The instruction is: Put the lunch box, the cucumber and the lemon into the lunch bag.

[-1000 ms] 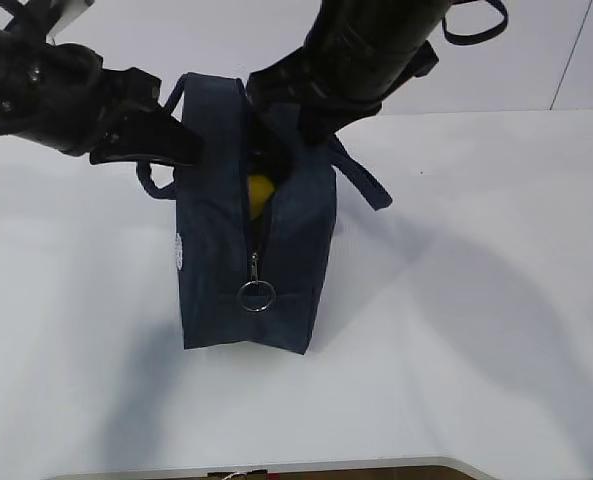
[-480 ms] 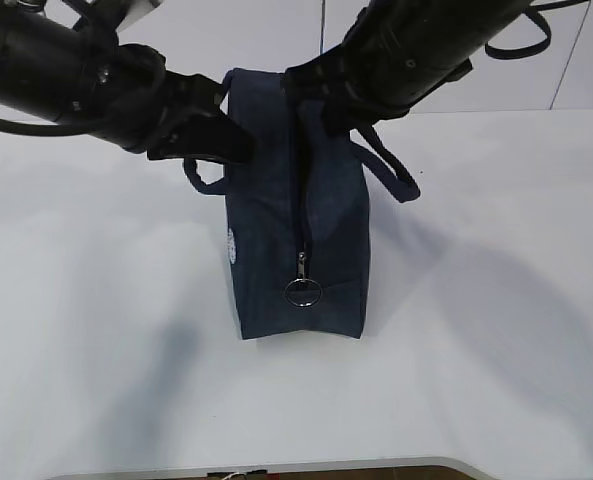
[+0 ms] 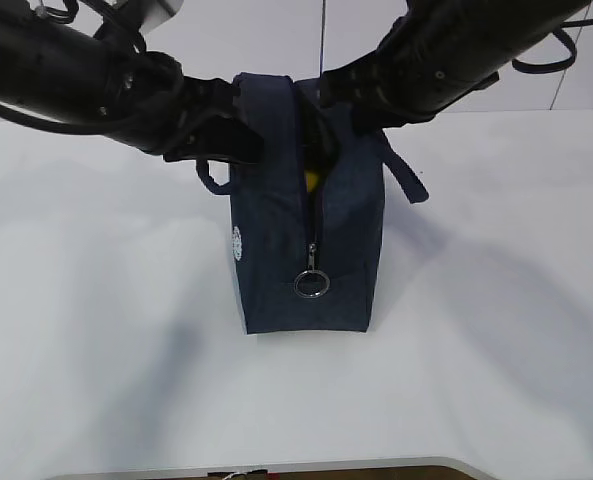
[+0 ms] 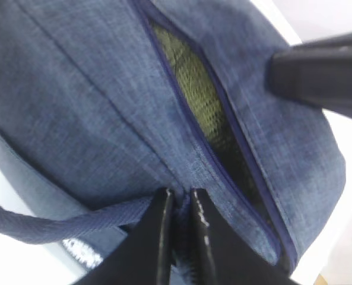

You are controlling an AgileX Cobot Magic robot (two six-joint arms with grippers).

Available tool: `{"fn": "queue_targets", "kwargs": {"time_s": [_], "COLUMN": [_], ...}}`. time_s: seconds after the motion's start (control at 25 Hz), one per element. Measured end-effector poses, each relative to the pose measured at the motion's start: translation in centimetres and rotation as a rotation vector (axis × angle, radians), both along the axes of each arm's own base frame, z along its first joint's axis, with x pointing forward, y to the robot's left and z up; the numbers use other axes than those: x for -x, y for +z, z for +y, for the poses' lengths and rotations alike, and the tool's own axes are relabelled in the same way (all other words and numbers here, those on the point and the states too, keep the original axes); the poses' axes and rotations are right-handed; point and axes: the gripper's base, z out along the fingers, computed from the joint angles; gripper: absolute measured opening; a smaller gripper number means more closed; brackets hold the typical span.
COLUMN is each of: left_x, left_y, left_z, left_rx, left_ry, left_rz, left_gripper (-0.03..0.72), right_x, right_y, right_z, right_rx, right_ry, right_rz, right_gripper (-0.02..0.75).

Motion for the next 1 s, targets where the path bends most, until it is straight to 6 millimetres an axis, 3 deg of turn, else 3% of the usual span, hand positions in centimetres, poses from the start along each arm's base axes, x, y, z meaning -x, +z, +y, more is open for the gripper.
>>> {"fn": "queue_targets", "kwargs": {"time_s": [0.52, 1.0], "left_x": [-1.1, -1.1], "left_y": [-0.3, -0.3], "left_z": [-0.1, -0.2], "left_rx": [0.0, -0.003], "left_ry": [0.051, 0.051], "left_rz": [-0.032, -0.039], "left_gripper": [0.011, 0.011], "right_x": [-0.5, -1.1], "right_y": [0.4, -0.9], "right_z": [0.3, 0.6], "right_rx": [-0.04, -0.035], "right_ry": [0.01, 0.008], "right_rz": [-0.087, -0.055], "right_gripper": [0.008, 0.008]}}
